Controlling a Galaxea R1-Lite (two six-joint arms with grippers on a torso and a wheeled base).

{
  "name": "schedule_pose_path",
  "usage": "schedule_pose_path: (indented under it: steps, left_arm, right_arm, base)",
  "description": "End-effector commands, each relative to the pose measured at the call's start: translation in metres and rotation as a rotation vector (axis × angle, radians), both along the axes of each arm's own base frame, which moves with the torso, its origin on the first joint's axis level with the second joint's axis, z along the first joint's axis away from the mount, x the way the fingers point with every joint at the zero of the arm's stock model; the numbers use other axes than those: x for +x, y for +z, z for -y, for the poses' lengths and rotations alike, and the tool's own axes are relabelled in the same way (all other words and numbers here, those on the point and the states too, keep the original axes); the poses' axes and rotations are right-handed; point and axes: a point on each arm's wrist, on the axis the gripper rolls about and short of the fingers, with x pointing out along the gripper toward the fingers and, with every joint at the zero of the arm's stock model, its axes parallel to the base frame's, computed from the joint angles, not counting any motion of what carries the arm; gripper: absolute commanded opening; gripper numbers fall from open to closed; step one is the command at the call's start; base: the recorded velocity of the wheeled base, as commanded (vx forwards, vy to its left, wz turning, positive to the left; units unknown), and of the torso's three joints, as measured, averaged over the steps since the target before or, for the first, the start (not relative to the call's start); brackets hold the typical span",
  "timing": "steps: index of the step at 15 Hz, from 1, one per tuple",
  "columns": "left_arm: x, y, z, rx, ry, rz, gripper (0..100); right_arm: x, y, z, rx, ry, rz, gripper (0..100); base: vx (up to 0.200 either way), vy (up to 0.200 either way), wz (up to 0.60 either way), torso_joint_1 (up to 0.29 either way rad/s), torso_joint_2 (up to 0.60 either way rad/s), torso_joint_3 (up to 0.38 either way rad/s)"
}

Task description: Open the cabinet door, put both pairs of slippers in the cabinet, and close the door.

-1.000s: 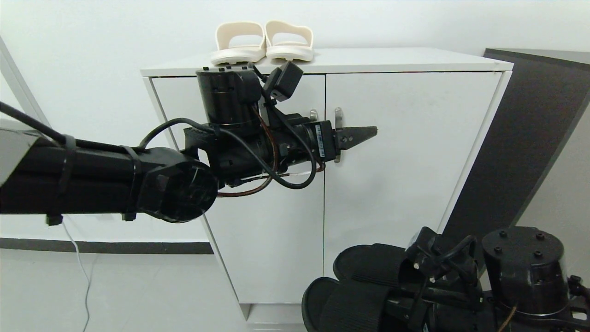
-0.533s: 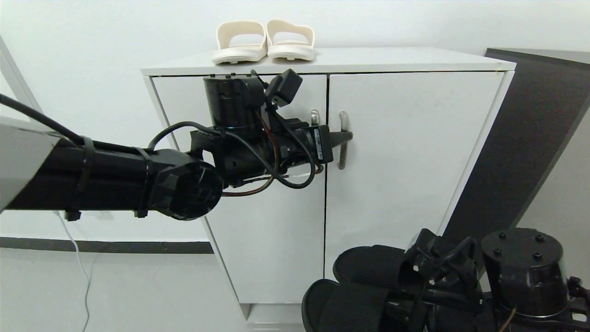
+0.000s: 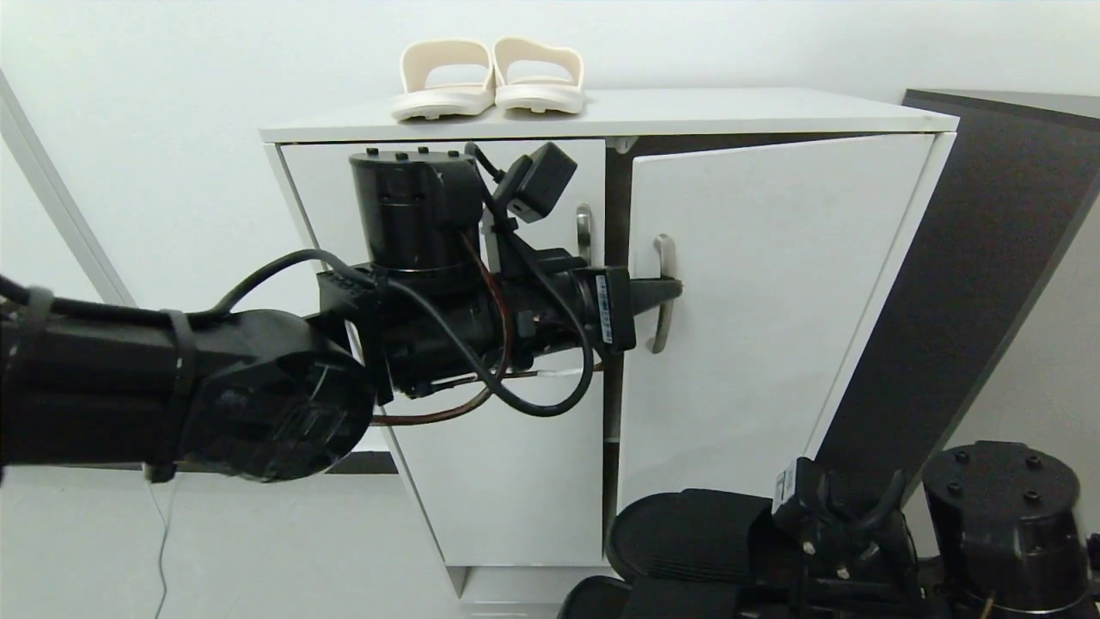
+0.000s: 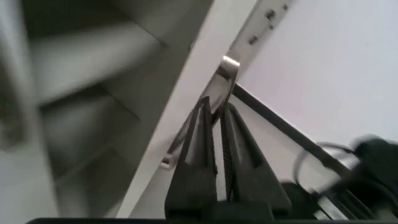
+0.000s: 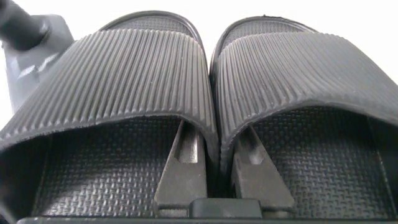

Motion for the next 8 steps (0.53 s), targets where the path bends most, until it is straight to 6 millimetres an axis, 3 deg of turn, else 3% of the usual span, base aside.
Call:
schedule_pose_path:
  steps: [1,4,8]
  left_arm:
    - [-0.034,0.015,-0.015,-0.026,-0.033,0.025,0]
    - [-0.048,0.016,-0.028,-0.028,0.005,0.023,0]
    - [-0.035,0.010,-0.033,-0.022,0.057,0.001,0]
  right_arm:
    - [-0.005,-0.001,0.005,-0.007,0.017,0.017,0]
    - [-0.008,0.000,0.008,-0.009,0.024,0.024,0]
    - [-0.013,-0.003,0.009,-0.031,0.054,0.047,0]
  base:
    - [0.000,0.000,0.00,0.000,0.00,0.000]
    - [0.000,0.000,0.00,0.000,0.00,0.000]
    - [0.000,0.000,0.00,0.000,0.00,0.000]
